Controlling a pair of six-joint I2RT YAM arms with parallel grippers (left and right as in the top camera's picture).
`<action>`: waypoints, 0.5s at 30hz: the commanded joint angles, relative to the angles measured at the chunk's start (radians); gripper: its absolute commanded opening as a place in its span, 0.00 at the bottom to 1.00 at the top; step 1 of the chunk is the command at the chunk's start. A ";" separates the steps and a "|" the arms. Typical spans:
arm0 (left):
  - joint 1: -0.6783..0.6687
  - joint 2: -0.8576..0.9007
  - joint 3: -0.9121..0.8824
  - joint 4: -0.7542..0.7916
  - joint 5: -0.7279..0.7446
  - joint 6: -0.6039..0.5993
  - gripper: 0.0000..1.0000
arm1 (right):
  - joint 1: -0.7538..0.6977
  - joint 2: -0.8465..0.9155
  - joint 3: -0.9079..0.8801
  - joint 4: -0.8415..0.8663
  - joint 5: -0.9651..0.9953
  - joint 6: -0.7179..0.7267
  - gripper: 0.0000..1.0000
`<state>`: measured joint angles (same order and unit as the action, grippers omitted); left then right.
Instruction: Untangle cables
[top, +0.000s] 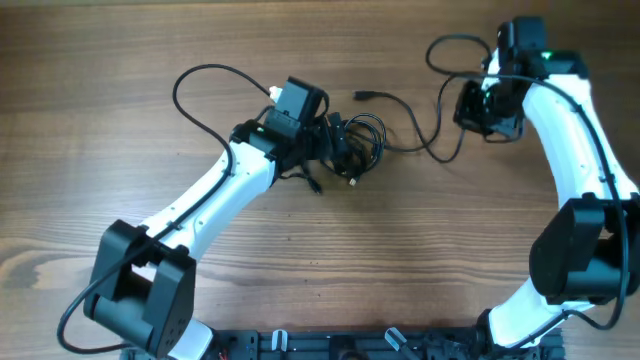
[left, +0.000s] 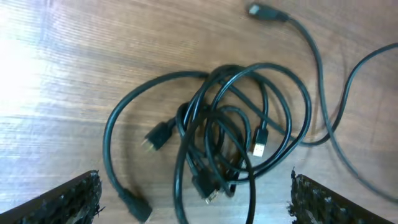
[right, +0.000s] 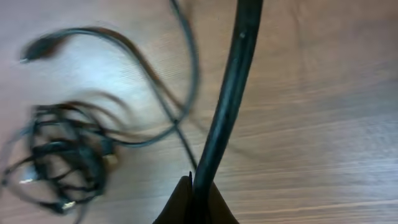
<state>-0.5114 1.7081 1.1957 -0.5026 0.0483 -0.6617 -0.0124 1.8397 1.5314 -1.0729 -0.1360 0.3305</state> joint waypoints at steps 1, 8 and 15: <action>-0.031 0.072 0.007 0.036 -0.069 -0.048 0.99 | -0.002 0.002 -0.108 0.069 0.082 -0.009 0.05; -0.098 0.224 0.007 0.132 -0.069 -0.053 0.95 | -0.002 0.002 -0.286 0.237 0.120 -0.014 0.12; -0.105 0.253 0.007 0.060 -0.196 -0.032 0.09 | -0.002 0.000 -0.315 0.203 0.074 -0.099 0.34</action>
<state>-0.6224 1.9533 1.1973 -0.4019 -0.0483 -0.7158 -0.0124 1.8397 1.2045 -0.8417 -0.0067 0.3138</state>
